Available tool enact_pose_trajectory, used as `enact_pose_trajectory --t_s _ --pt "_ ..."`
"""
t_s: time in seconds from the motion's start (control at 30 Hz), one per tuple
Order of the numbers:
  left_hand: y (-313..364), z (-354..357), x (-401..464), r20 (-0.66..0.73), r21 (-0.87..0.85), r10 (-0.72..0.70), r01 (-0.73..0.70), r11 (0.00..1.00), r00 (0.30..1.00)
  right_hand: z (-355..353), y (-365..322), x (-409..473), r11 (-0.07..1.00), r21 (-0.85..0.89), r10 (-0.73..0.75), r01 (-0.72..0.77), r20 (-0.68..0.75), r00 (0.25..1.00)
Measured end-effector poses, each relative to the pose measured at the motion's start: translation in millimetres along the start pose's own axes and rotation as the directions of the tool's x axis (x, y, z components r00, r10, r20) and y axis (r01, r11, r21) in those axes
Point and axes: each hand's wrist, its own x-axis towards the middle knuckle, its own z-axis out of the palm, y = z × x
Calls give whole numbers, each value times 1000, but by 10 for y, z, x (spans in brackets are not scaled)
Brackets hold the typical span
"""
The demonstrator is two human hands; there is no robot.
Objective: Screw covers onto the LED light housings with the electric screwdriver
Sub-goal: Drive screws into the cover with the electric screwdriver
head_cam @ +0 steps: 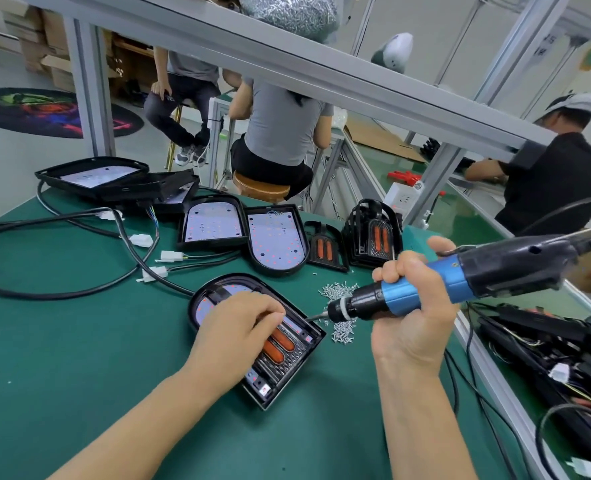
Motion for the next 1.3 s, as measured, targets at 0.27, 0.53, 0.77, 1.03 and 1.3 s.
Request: enact_pose_trajectory --t_s 0.27,0.53,0.77,1.03,1.3 --pt "-32 194 38 -83 309 236 -200 930 968 -87 168 -23 991 -133 -1 7 44 999" --pt "-45 222 118 -21 424 252 -220 878 967 -100 176 12 987 -158 26 -12 86 996" --pt "20 198 184 27 455 187 -179 873 982 -173 105 29 998 -65 -10 7 -45 999" --pt "423 572 911 229 657 103 -232 718 968 -387 -205 217 993 -48 -116 110 -155 981" --pt "329 874 1212 427 803 -191 -273 530 884 -625 -267 209 990 -92 -120 105 -183 976"
